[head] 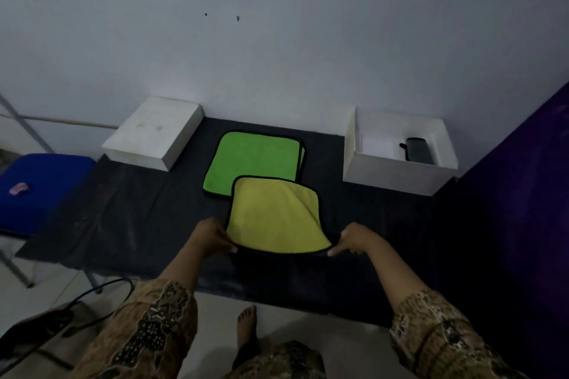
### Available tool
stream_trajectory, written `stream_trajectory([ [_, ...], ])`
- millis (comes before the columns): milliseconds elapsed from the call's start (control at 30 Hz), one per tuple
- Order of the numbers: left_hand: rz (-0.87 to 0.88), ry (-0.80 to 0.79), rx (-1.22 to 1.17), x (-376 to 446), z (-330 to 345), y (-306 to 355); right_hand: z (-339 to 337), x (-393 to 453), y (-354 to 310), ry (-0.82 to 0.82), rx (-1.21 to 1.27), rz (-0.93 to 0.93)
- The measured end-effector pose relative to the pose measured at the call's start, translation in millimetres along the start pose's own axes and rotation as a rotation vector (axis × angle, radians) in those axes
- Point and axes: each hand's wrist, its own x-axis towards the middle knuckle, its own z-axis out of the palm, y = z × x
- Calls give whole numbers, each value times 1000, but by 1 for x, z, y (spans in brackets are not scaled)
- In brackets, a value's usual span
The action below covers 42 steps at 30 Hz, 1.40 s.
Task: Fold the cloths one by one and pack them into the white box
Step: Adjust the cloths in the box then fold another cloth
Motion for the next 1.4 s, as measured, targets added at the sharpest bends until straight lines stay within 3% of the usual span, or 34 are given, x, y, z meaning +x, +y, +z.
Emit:
stream_trajectory([
  [167, -161, -395, 109, -12, 31, -12, 29, -9, 24, -351, -79, 245],
  [233, -180, -438, 71, -14, 35, -13, 36, -7, 30, -379, -108, 255],
  [333, -148, -364, -9, -12, 33, -5, 34, 1, 33, -206, 56, 116],
  [467, -35, -117, -211, 3, 24, 1, 30, 13, 32, 115, 360, -72],
  [633, 55, 142, -359, 32, 18, 4, 34, 41, 30, 430, 637, -145],
  [900, 70, 180, -429, 85, 26, 4, 33, 85, 22, 534, 692, -50],
  [1000, 79, 241, -293, 99, 38, -3, 38, 91, 17, 559, 733, 11],
  [1100, 101, 438, -58, 97, 51, -5, 56, 90, 12, 832, 454, 144],
  [1167, 276, 501, -17, 89, 66, 0, 78, 89, 0, 962, 273, 66],
  [1267, 544, 341, 150, 74, 99, 9, 114, 90, -20, 874, -14, -214],
  [1400, 503, 182, 341, 68, 126, -2, 143, 90, -28, 711, -192, -285],
])
